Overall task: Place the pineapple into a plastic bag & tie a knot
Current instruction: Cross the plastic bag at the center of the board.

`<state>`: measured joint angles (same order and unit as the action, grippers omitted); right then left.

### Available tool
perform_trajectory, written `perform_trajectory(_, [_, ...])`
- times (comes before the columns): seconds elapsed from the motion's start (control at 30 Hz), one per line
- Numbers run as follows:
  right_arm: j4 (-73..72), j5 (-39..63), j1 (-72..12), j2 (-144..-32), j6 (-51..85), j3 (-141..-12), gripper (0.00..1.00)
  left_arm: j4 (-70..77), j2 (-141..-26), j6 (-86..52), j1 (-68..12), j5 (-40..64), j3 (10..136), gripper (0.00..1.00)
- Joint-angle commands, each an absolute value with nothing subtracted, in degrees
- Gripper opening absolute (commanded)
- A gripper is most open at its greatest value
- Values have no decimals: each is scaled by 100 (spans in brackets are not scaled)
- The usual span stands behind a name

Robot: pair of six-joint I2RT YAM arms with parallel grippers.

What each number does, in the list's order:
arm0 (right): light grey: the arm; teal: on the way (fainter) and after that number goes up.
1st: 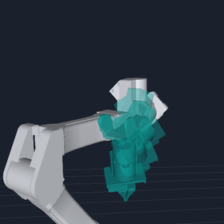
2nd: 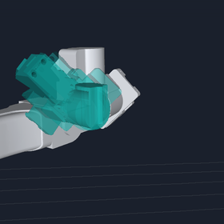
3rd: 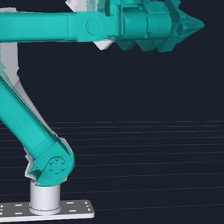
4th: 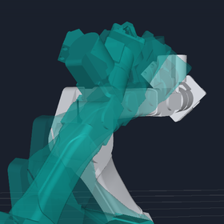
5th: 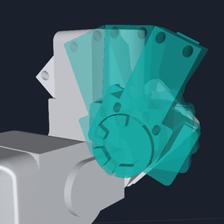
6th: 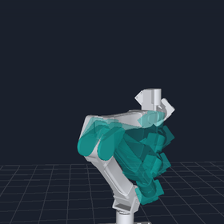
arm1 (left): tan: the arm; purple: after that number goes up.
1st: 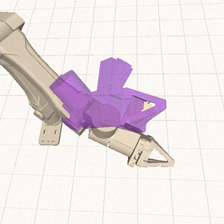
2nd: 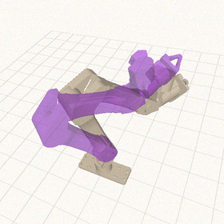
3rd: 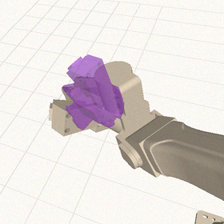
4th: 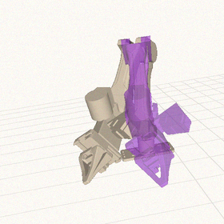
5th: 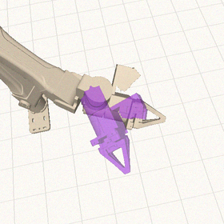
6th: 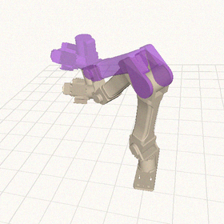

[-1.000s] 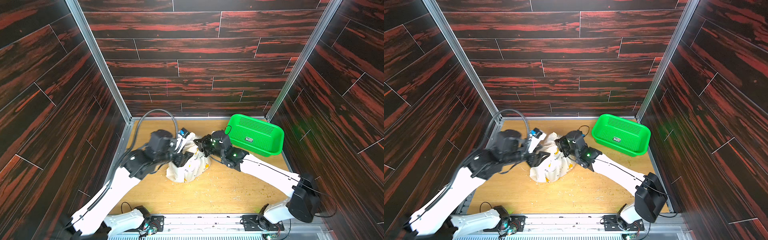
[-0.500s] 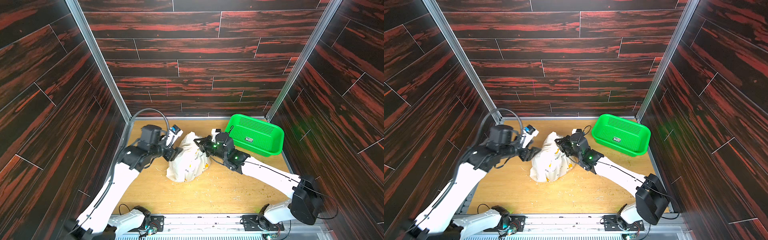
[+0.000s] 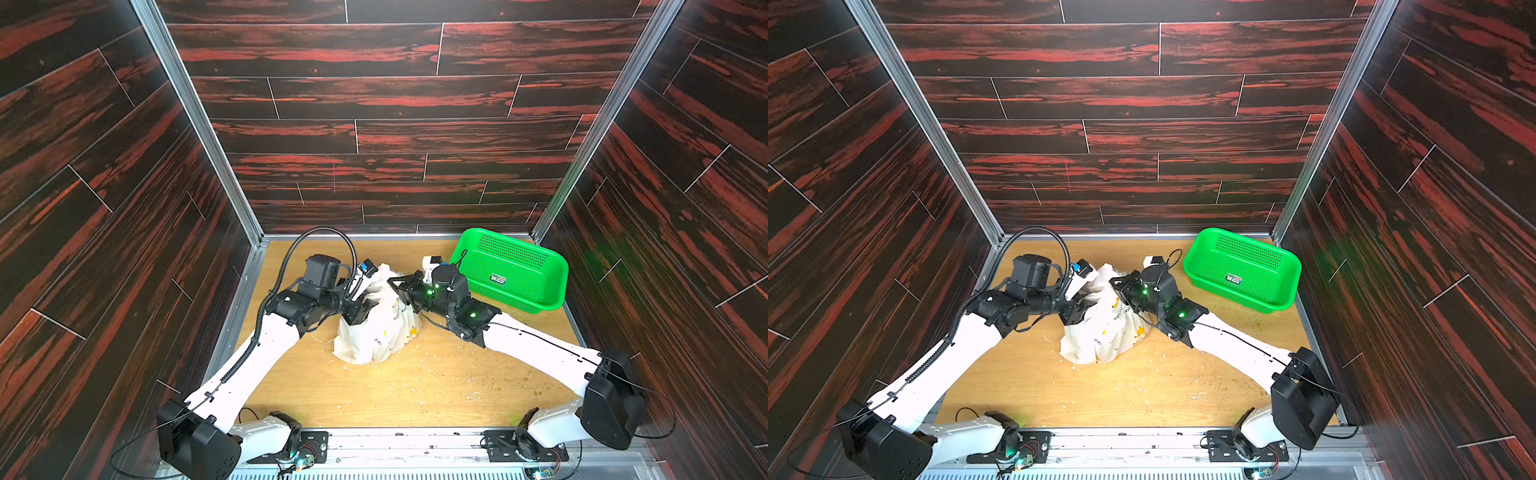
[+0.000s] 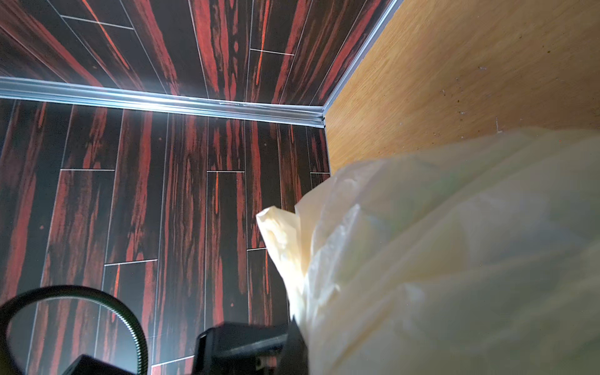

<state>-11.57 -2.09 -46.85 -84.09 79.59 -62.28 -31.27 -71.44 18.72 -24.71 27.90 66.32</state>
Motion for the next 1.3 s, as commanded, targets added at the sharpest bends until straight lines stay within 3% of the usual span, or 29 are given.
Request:
perform_trajectory(0.0, [-1331,-185,-4658,-8377,7735,-6298,0,-3083,-7018,2053,-2453,2883,6554,34])
perform_trajectory(0.17, [-1307,-276,-4649,-8305,7601,-6241,0,-3243,-6901,2063,-2452,3011,6545,3])
perform_trajectory(0.2, [-1298,-312,-4652,-8282,7571,-6232,0,-3388,-6885,2045,-2458,3035,6548,0])
perform_trajectory(0.6, [-1536,-491,-4616,-8154,7485,-6196,5,-3162,-6372,986,-2683,4050,6016,0])
perform_trajectory(0.73, [-1586,-222,-4614,-8147,7220,-6235,0,-3243,-6344,951,-2743,4100,6019,0])
perform_trajectory(0.77, [-1545,-141,-4621,-8148,7129,-6256,0,-3463,-6329,991,-2742,4018,6077,1])
perform_trajectory(0.83, [-1424,8,-4614,-8106,6873,-6275,0,-3798,-6260,1186,-2742,3624,6377,23])
perform_trajectory(0.9, [-1211,110,-4612,-8052,6602,-6322,0,-4086,-6124,1247,-2725,2981,6788,38])
perform_trajectory(1.0, [-940,269,-4608,-8016,6296,-6405,0,-4058,-5839,1399,-2680,1989,7227,52])
perform_trajectory(1.13, [-842,427,-4610,-8007,6154,-6461,0,-4072,-5935,2061,-2569,1422,7632,54])
perform_trajectory(1.27, [-884,483,-4604,-8082,6186,-6514,0,-3919,-6478,2733,-2391,1721,7730,53])
